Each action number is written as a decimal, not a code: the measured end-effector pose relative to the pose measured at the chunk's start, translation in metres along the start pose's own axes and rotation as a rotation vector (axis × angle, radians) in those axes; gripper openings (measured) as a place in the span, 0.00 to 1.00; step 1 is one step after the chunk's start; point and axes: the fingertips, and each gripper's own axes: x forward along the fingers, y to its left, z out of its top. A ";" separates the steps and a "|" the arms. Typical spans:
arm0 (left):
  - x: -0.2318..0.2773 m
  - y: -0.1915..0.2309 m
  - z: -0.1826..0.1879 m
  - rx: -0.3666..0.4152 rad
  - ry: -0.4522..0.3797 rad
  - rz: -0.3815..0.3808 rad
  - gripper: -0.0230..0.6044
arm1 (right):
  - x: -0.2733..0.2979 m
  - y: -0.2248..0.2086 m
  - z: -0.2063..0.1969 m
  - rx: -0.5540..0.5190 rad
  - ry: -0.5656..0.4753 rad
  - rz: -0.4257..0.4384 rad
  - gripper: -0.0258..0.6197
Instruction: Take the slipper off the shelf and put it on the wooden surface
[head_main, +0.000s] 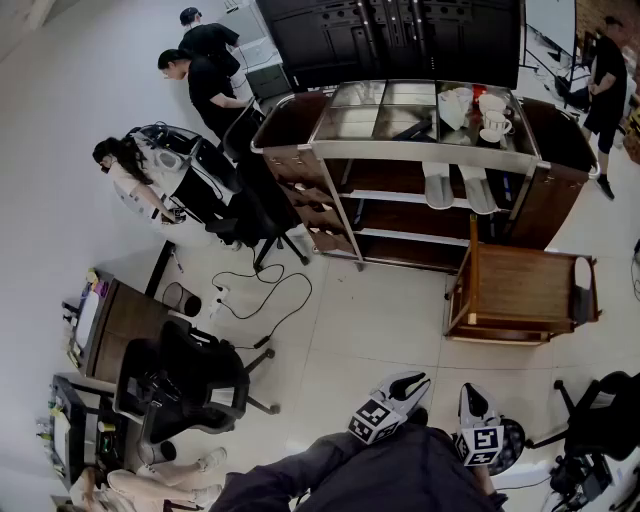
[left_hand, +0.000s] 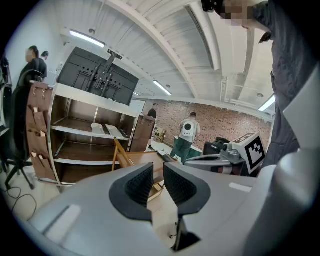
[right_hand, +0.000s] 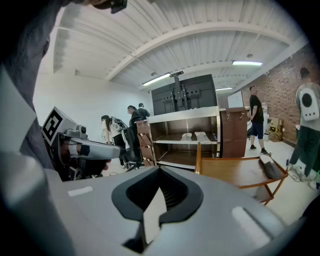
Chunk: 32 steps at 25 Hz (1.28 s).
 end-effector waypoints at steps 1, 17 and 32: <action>0.001 0.011 0.007 0.010 -0.009 -0.001 0.14 | 0.008 0.002 0.004 0.002 -0.004 -0.004 0.04; 0.071 0.079 0.036 -0.028 0.058 -0.050 0.14 | 0.077 -0.171 0.007 0.043 0.074 -0.258 0.04; 0.269 -0.018 0.051 -0.099 0.194 0.000 0.14 | 0.120 -0.647 -0.106 0.032 0.474 -0.491 0.29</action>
